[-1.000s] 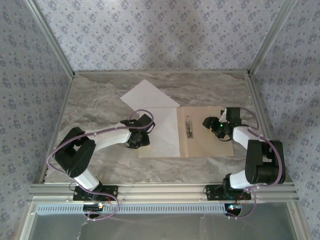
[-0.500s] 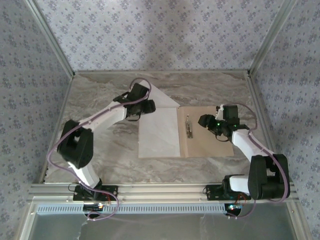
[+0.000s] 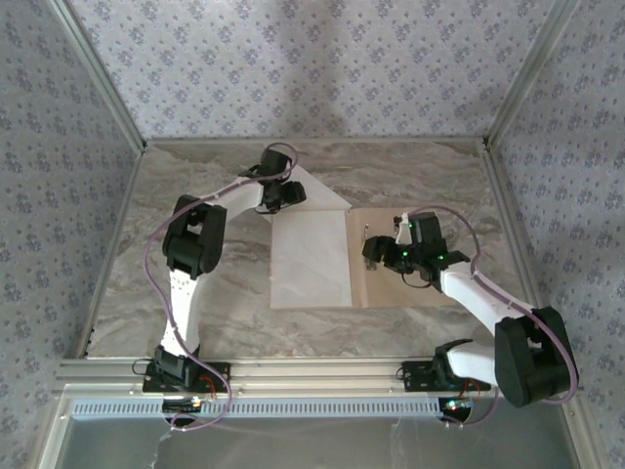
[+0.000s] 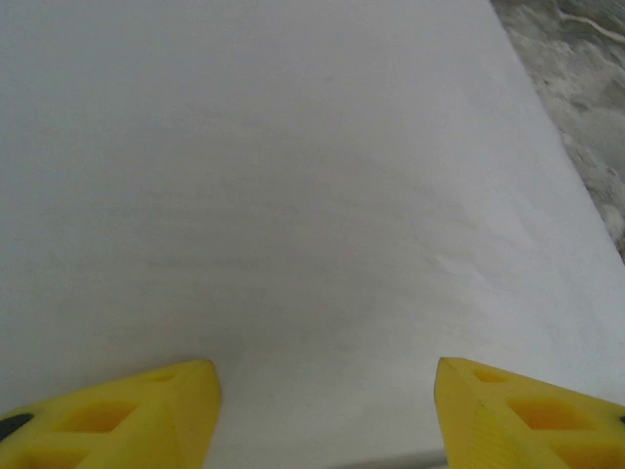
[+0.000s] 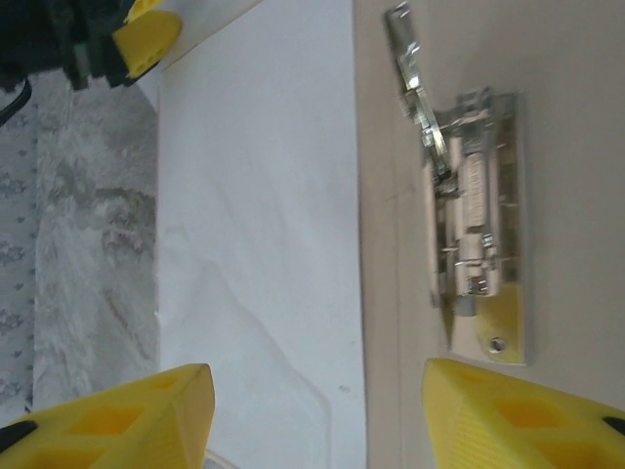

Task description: Put the files into the folder

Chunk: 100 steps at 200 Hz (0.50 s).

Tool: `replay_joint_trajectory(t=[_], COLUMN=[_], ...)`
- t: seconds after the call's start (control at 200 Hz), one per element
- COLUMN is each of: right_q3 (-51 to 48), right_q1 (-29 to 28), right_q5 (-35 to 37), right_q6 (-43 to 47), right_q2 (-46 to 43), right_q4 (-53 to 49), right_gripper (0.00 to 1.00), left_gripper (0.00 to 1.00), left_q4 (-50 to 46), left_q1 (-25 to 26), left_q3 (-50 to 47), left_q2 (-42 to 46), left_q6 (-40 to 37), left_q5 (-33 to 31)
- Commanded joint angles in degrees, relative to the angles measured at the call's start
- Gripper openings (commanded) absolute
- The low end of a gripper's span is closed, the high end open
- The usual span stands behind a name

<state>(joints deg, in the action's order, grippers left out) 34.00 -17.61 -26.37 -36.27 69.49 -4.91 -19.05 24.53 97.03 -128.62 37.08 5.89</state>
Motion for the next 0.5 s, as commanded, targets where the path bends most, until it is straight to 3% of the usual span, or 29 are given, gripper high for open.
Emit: replay_joint_trajectory(t=[0.0, 0.495], right_q3=[0.27, 4.65], right_q1=[-2.36, -2.76], right_q5=[0.77, -0.52], right_q6=[-1.29, -0.25], right_q2=[-1.40, 2.70], right_q4=[-0.12, -3.44], right_gripper=[0.61, 0.61], left_gripper=[0.61, 0.61], left_q4=[-3.87, -11.23], left_q1=[-1.00, -11.68], left_q3=[2.60, -10.82], left_q2=[-1.15, 5.48], left_q6=[-0.19, -4.08], left_q5=[-0.61, -2.00])
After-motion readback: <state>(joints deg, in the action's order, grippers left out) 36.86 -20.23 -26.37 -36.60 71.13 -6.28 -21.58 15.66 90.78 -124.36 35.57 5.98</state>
